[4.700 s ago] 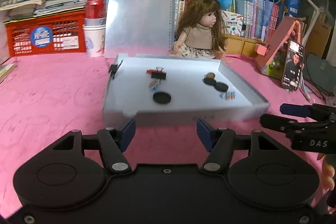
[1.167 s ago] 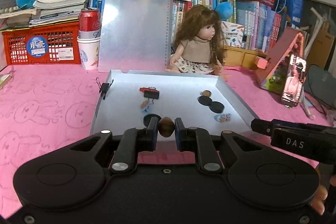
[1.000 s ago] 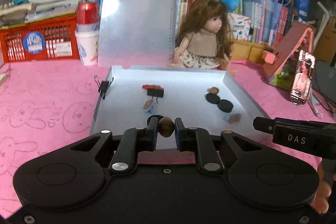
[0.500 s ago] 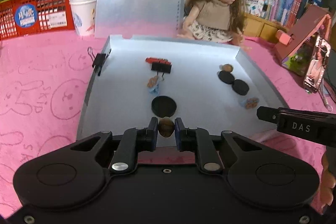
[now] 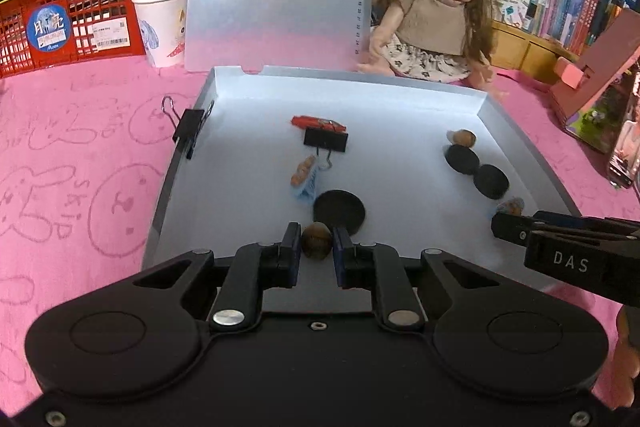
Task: Organize rigid objects
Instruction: 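Carry the walnut and red crayon in both tools over the white box, then open both tools to drop the walnut and red crayon into the box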
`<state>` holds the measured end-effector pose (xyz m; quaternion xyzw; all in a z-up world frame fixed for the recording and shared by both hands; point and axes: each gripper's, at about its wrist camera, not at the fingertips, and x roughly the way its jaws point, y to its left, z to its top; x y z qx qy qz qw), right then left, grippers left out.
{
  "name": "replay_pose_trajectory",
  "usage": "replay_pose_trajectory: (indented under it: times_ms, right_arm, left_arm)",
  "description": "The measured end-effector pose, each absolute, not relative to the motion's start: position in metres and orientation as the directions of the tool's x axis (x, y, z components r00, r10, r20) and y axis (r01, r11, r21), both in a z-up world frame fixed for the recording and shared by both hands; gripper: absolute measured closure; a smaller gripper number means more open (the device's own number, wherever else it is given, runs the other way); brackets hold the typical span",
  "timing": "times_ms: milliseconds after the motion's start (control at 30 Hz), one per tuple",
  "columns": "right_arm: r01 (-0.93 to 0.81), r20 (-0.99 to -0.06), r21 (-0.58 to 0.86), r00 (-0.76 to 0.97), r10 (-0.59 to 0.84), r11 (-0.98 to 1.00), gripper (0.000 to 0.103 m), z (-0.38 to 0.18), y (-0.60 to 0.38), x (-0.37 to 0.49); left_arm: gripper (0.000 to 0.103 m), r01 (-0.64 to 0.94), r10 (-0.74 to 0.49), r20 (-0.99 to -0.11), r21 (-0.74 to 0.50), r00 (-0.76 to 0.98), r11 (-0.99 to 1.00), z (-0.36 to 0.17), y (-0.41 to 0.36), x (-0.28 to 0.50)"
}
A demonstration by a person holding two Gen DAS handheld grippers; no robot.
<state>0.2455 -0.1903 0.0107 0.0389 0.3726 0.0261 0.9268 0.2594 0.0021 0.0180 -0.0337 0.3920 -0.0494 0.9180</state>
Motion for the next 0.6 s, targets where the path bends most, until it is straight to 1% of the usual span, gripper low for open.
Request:
replay_pose_trajectory:
  times_ms: [400,600]
  right_arm:
    - [-0.019,-0.673,0.083,0.737,0.070,0.996,0.053,0.007,-0.189,0.259]
    - [-0.022,-0.668,0.079,0.741,0.069,0.997,0.051,0.007,-0.188,0.260]
  left_arm:
    - [0.087,0.041,-0.097,-0.692,-0.097,0.715,0.994,0.014,0.000,0.277]
    - [0.086,0.038,-0.096,-0.689,-0.099,0.718,0.994,0.014,0.000,0.277]
